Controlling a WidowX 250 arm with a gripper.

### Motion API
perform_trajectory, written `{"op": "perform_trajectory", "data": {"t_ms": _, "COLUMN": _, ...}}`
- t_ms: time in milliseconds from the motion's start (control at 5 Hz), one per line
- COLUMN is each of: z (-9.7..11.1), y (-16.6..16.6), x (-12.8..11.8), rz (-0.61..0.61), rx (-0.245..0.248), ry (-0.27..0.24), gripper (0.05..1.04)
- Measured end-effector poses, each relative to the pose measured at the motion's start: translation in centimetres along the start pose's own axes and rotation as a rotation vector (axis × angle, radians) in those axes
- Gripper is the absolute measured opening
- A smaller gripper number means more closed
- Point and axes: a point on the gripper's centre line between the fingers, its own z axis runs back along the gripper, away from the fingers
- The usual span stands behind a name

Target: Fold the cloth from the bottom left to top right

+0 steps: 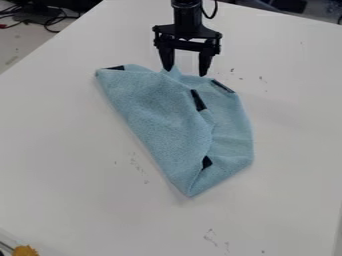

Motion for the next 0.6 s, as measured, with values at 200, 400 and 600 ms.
{"op": "perform_trajectory", "data": {"t_ms": 200, "z": -0.03, "y": 0.01, "x": -0.1, "rz": 0.002, "rx": 0.001, "ry": 0.008, "gripper": 1.003}}
{"op": "perform_trajectory", "data": {"t_ms": 400, "z": -0.03, "y": 0.01, "x": -0.1, "rz": 0.002, "rx": 0.001, "ry": 0.008, "gripper": 1.003}}
{"op": "perform_trajectory", "data": {"t_ms": 600, "z": -0.03, "y": -0.01, "x": -0.1, "rz": 0.002, "rx": -0.001, "ry": 0.008, "gripper": 1.003}}
